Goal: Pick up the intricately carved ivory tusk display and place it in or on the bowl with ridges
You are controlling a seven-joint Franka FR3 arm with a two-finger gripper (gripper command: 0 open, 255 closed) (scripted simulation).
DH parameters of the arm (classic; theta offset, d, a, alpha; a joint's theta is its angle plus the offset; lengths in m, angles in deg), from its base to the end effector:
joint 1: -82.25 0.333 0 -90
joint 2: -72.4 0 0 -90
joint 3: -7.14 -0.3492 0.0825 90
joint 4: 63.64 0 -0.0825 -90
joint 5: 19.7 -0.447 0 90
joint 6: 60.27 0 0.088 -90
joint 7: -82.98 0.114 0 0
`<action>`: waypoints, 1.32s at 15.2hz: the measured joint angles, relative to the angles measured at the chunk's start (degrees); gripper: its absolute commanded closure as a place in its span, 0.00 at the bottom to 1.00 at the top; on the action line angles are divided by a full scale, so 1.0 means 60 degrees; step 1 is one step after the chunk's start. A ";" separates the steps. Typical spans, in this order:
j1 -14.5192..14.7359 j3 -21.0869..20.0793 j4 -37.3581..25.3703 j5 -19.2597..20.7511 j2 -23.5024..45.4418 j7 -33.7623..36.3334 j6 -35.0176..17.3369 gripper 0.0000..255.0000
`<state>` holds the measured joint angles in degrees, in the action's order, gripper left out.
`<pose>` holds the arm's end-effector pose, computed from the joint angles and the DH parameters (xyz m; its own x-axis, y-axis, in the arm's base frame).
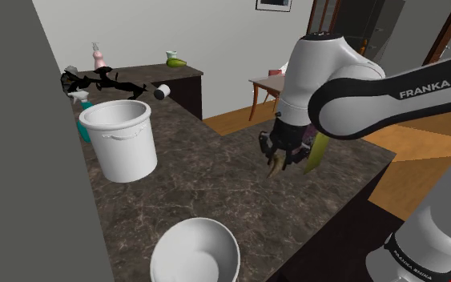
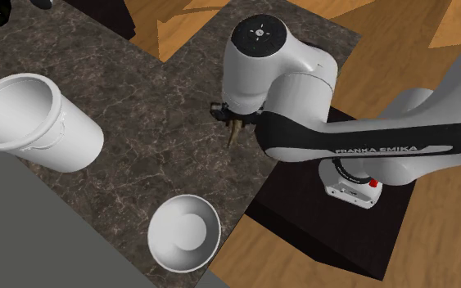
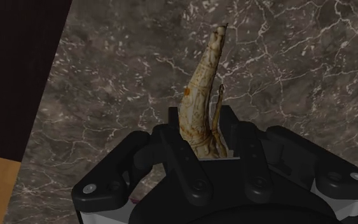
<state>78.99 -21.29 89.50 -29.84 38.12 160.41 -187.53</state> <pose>0.3758 0.1694 0.3970 0.4655 -0.8738 0.1406 -0.8748 -0.4784 -0.0771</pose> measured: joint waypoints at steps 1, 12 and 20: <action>0.0055 -0.0226 -0.0158 -0.0041 0.0124 0.0266 0.0027 1.00; 0.0127 -0.2890 -0.2194 0.0096 0.1778 0.3325 0.0342 1.00; -0.0751 -0.5416 -0.4396 0.1881 0.4150 0.6263 0.0761 1.00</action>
<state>74.49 -53.79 63.12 -18.56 63.02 197.99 -182.96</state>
